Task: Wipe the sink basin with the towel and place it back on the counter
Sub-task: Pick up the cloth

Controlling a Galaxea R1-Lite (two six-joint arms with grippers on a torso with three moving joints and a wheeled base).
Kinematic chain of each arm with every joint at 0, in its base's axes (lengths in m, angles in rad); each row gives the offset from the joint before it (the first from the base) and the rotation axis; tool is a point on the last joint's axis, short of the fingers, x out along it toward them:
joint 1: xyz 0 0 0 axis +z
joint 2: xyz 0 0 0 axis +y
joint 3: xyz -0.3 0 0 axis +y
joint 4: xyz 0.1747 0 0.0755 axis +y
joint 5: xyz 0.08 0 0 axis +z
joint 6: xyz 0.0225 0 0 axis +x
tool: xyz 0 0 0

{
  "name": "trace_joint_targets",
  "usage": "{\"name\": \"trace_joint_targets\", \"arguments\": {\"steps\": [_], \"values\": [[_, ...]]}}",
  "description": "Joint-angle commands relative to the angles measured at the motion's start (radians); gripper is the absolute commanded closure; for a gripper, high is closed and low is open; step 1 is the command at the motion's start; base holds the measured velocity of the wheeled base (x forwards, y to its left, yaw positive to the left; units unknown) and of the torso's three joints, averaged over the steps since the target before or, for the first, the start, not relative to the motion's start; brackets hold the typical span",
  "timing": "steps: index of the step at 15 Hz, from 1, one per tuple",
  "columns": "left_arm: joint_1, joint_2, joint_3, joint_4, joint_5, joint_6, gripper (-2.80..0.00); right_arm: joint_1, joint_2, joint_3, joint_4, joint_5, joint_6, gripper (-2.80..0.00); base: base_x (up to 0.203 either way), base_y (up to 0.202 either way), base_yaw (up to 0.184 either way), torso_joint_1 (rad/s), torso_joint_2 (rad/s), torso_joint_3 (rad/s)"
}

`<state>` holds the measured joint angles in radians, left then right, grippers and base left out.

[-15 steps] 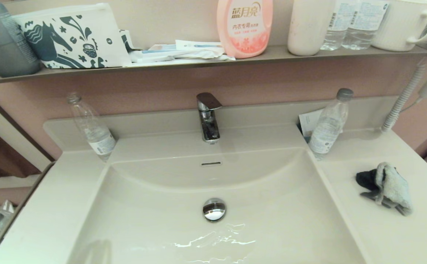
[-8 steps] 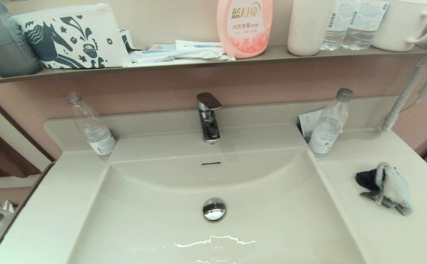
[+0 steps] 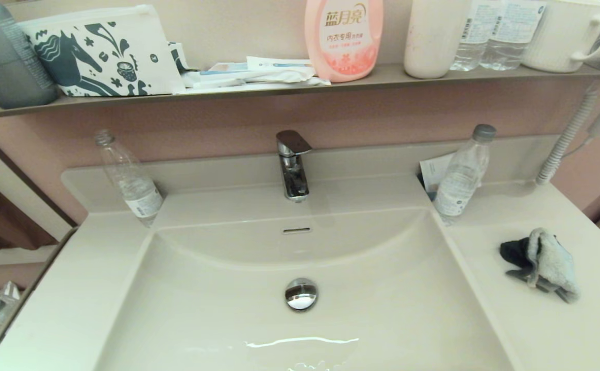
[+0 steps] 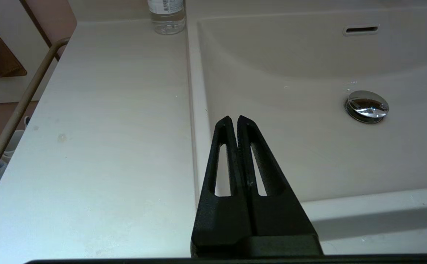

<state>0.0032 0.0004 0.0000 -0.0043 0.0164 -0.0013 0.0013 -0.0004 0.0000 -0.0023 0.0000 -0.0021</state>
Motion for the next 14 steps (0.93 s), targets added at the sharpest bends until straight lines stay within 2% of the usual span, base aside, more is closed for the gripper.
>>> {"name": "trace_joint_targets", "arguments": {"steps": [1,5,8,11,14], "values": [[0.001,0.003,0.000,0.000,0.000,0.000,0.00,0.001,0.000,0.000,-0.001,0.000,0.001,0.00,0.000,0.000,0.000,0.000,0.00,0.000],[0.001,0.003,0.000,0.000,0.000,0.000,0.00,0.000,0.000,-0.017,0.003,-0.016,-0.002,0.00,0.000,0.000,0.000,0.000,0.00,0.000],[0.000,0.003,0.000,0.000,0.000,0.000,0.00,0.000,0.048,-0.145,0.046,-0.016,-0.012,0.00,0.000,0.000,0.000,0.000,0.00,0.000],[0.001,0.002,0.000,0.000,0.000,-0.001,0.00,0.003,0.220,-0.278,0.092,-0.019,-0.011,0.00,0.000,0.000,0.000,0.000,0.00,0.000],[0.000,0.003,0.000,0.000,0.000,0.000,0.00,0.003,0.487,-0.372,0.099,-0.095,-0.009,0.00,0.000,0.000,0.000,0.000,0.00,0.000]]}}
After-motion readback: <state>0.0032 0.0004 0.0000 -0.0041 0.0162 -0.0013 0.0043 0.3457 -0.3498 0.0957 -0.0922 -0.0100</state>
